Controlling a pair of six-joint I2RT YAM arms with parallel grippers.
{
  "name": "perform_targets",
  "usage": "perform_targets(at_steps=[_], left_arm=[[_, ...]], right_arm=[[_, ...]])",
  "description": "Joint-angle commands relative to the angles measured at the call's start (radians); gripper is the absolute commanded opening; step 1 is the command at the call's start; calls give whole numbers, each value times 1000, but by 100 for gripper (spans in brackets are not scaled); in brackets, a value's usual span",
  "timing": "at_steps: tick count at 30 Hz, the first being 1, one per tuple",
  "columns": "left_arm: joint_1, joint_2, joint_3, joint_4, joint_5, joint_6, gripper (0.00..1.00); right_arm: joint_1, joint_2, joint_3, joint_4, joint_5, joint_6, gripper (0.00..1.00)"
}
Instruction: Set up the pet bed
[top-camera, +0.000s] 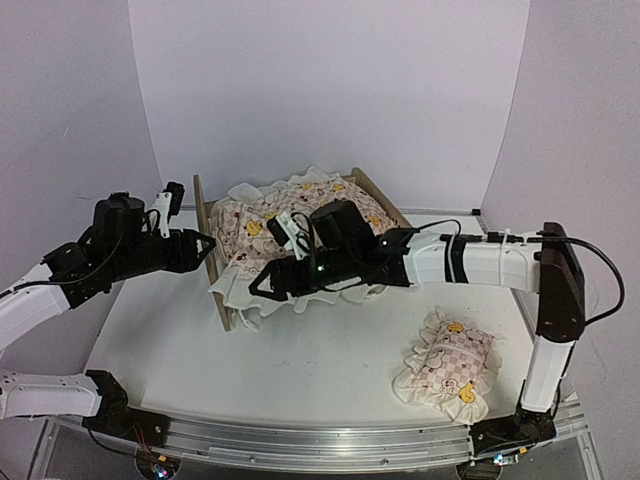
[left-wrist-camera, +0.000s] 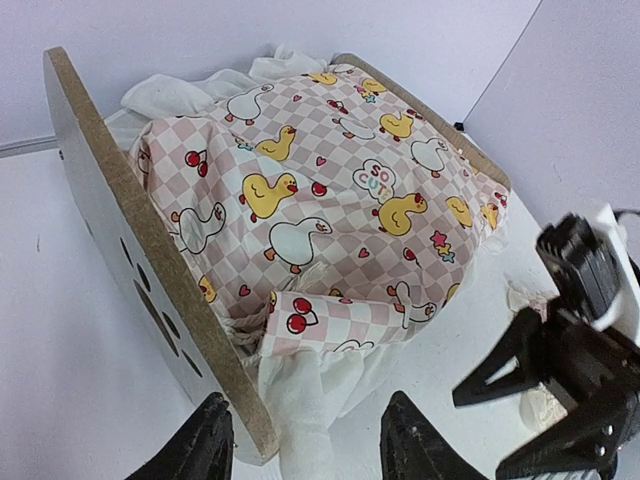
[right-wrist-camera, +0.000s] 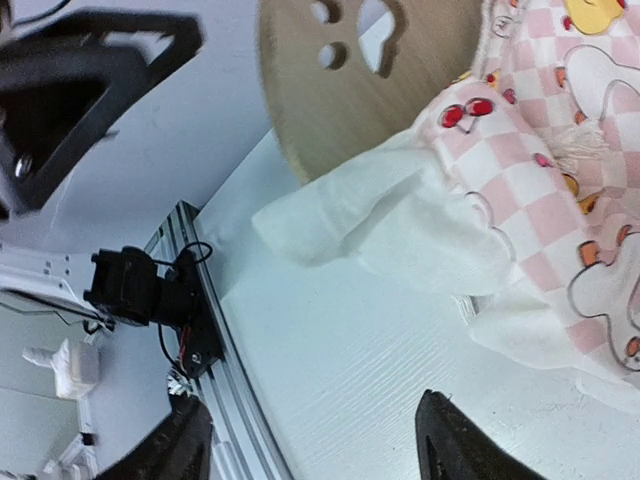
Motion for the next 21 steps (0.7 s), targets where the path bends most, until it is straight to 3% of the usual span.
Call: perform_targets(at_steps=[1, 4, 8, 17, 21], left_arm=[[4, -11, -5, 46, -33, -9, 50], [5, -12, -12, 47, -39, -20, 50], [4, -20, -32, 55, -48, -27, 50], [5, -37, -69, 61, -61, -38, 50], [4, -54, -77, 63, -60, -33, 50]], right_arm=[[116, 7, -79, 198, 119, -62, 58], [152, 87, -85, 306, 243, -17, 43], [169, 196, -111, 490, 321, -6, 38], [186, 329, -118, 691, 401, -399, 64], [185, 369, -93, 679, 399, -595, 68]])
